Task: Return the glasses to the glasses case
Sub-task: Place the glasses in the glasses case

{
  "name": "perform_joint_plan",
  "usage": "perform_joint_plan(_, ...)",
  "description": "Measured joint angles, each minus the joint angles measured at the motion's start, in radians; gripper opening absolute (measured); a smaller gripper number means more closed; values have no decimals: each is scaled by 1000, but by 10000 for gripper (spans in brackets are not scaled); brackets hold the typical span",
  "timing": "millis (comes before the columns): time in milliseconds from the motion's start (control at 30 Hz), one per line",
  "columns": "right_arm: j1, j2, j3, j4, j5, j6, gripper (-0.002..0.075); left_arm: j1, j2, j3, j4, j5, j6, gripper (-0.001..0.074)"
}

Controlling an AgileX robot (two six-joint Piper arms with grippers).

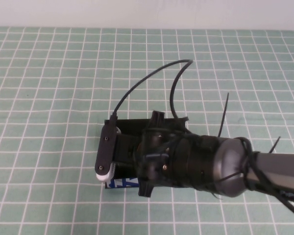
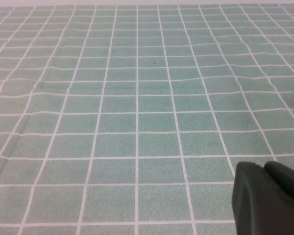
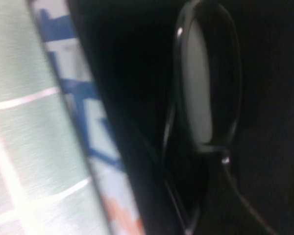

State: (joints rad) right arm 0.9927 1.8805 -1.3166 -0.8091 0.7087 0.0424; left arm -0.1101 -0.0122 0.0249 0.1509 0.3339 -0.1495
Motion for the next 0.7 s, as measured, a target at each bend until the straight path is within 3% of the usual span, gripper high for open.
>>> perform_joint_plan(167, 0, -49, 0, 132, 41, -94, 272, 0, 0, 0, 0, 0, 0, -2)
perform_joint_plan(367, 0, -101, 0, 147, 60, -104, 265, 0, 0, 0, 0, -2, 0, -2)
perform_joint_plan(467, 0, -123, 0, 138, 65, -95, 197, 0, 0, 0, 0, -4, 0, -2)
perform_joint_plan(600, 0, -166, 0, 151, 66, -90, 36, 0, 0, 0, -6, -72, -2, -2)
perform_joint_plan(700, 0, -209, 0, 169, 60, -88, 2, 0, 0, 2, -16, -217, -30, -2)
